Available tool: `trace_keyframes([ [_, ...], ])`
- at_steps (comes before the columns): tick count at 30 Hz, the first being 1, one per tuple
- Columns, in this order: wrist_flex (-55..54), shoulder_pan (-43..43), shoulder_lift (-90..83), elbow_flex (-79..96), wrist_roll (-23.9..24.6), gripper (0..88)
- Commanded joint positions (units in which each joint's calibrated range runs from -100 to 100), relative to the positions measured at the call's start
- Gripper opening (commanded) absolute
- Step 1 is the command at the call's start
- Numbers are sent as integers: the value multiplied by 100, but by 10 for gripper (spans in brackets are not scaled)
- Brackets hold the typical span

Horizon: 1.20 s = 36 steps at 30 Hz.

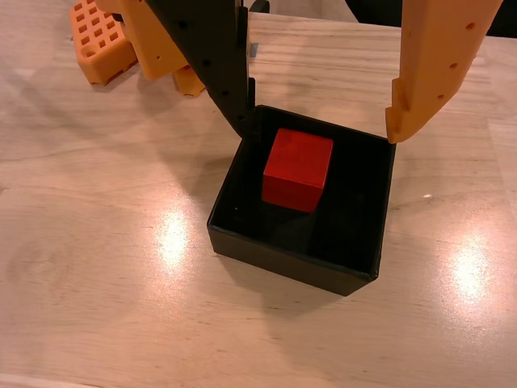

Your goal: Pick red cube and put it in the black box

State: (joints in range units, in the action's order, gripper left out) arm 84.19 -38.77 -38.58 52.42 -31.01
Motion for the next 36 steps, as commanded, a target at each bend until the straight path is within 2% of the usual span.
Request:
trace_keyframes([
  [1, 25, 89, -168, -119, 13, 246],
  [6, 271, 656, -168, -798, 208, 245],
  [10, 713, 1400, -177, -1757, 799, 239],
  [12, 713, 1822, -177, -1929, 1103, 191],
  [15, 238, 2466, -177, -1893, 1505, 65],
  [19, -466, 3172, -285, -1395, 2035, 45],
  [23, -1031, 3241, -845, -680, 2419, 51],
  [27, -1146, 3164, -1447, 342, 2766, 52],
  [32, -1727, 3218, -2006, 1383, 2863, 5],
  [36, -2366, 3233, -2449, 2107, 2863, 9],
])
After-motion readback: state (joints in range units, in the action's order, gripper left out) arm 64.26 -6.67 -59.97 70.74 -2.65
